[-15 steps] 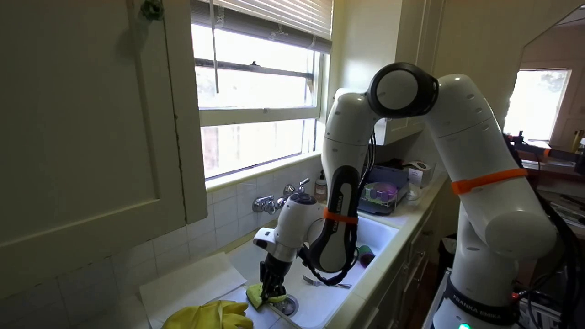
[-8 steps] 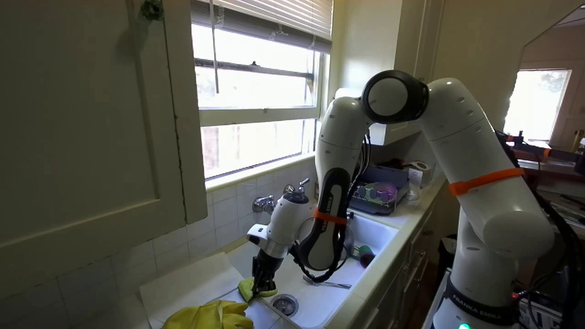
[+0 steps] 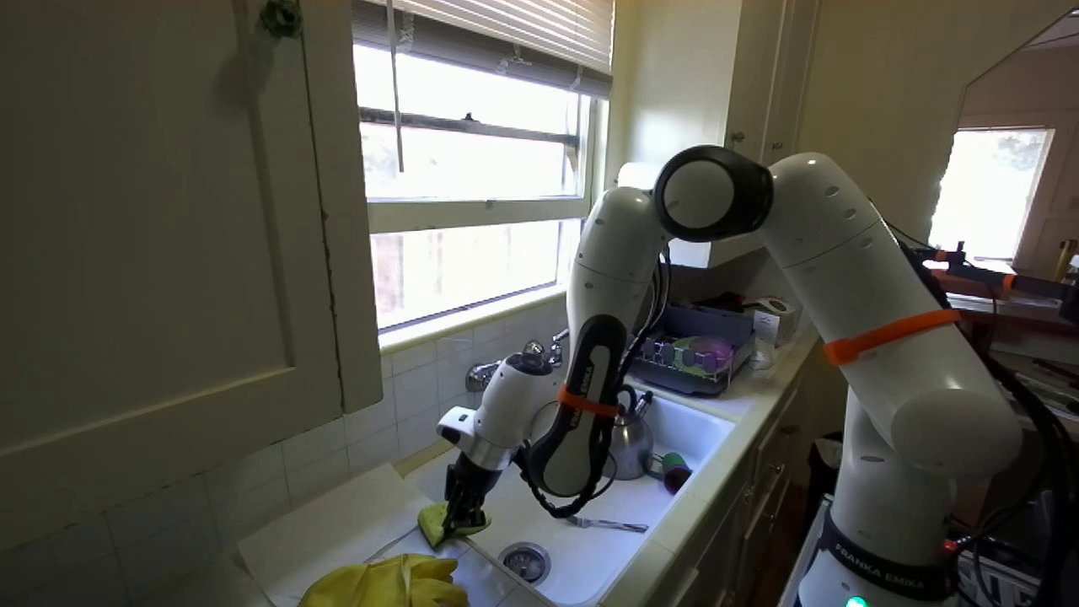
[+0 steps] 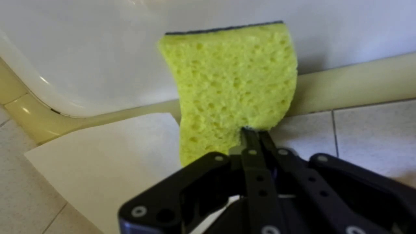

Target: Use the sponge to clean the sides of the sink

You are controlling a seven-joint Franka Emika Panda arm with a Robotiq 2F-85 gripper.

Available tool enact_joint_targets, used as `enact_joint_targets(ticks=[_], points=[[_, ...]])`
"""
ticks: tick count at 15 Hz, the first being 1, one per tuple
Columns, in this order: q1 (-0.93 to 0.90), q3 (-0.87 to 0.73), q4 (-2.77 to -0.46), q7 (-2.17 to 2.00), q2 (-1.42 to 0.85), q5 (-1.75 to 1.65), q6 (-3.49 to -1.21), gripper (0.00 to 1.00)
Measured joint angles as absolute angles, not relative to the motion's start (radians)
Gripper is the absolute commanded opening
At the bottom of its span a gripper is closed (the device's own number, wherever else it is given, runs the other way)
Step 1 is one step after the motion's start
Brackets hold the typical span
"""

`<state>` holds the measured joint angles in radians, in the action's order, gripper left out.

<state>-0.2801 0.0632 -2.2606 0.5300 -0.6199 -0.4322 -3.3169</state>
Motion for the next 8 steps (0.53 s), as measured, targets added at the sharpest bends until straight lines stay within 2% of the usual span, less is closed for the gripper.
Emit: enact_joint_targets(ticks=[4, 8], points=[[-0.273, 0.072, -2.214, 0.516, -0.643, -0.434, -3.297, 0.01], [-0.201, 0.146, -2.217, 0.516, -0.641, -0.446, -3.267, 0.01]])
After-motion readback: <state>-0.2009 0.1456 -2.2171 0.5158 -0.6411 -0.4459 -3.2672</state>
